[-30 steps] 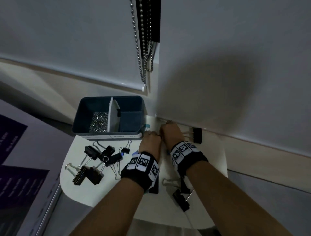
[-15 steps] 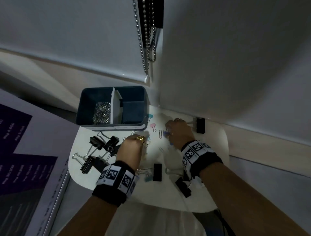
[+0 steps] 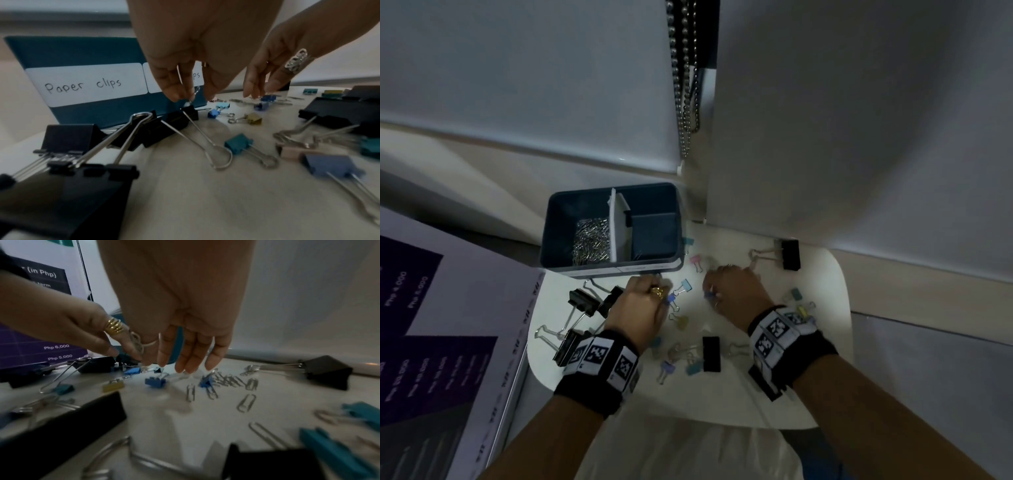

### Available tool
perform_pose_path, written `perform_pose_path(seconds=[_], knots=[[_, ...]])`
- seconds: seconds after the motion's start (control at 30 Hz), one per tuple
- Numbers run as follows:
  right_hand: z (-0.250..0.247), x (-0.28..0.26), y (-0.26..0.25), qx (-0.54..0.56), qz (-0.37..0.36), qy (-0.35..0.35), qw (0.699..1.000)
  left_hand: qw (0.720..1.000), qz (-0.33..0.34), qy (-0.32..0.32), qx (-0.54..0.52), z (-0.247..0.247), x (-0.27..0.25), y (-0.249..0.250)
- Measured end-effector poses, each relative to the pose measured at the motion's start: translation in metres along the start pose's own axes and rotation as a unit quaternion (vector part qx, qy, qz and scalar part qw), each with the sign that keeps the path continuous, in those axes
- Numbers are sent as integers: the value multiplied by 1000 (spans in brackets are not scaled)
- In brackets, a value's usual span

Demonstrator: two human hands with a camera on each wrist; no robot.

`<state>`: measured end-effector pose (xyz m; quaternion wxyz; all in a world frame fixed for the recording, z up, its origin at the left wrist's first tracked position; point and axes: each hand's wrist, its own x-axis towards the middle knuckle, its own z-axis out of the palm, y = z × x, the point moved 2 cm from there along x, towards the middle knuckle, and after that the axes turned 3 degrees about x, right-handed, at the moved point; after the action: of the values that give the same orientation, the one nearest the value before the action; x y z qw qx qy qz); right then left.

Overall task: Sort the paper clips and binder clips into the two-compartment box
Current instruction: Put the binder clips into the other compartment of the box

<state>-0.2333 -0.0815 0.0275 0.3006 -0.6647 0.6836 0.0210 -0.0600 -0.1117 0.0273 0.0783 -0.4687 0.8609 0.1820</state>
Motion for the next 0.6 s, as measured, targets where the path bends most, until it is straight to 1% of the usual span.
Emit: perform_pose_path(seconds=[0.03, 0.07, 0.17, 0.2, 0.27, 0.3, 0.37, 0.4, 0.43, 0.47, 0.5, 0.53, 0.6], knots=[[6, -6, -4, -2, -6, -16, 1000, 1000, 17, -12, 19, 0, -3, -1], [11, -10, -5, 2, -5, -24, 1000, 999, 27, -4, 36, 4, -5, -4], [8, -21, 9, 44, 29, -1, 999, 997, 45, 49, 32, 11, -10, -8], [4, -26, 18, 42, 44, 6, 998, 997, 50, 57, 24, 9, -12, -5], [-3, -35, 36, 36, 69, 18, 997, 993, 72, 86, 44, 3, -11, 10], [-6, -37, 43, 44, 79, 20, 996, 992, 81, 84, 49, 2, -9, 20], [-10, -37, 50, 63, 78, 7, 995, 991, 110, 67, 36, 4, 0, 44], [-9, -35, 50, 69, 72, -3, 995, 992, 113, 55, 13, 7, 6, 55], [-8, -33, 50, 68, 68, -11, 995, 994, 100, 43, -19, 11, 12, 65], [-6, -32, 50, 62, 65, -17, 996, 996, 79, 17, -35, 14, 18, 73], [-2, -31, 50, 53, 62, -22, 996, 997, 56, -30, -51, 18, 23, 79], [2, -32, 49, 44, 61, -27, 997, 996, 35, -66, -51, 23, 28, 84], [9, -35, 50, 23, 58, -46, 997, 994, 5, -112, 2, 29, 33, 90]])
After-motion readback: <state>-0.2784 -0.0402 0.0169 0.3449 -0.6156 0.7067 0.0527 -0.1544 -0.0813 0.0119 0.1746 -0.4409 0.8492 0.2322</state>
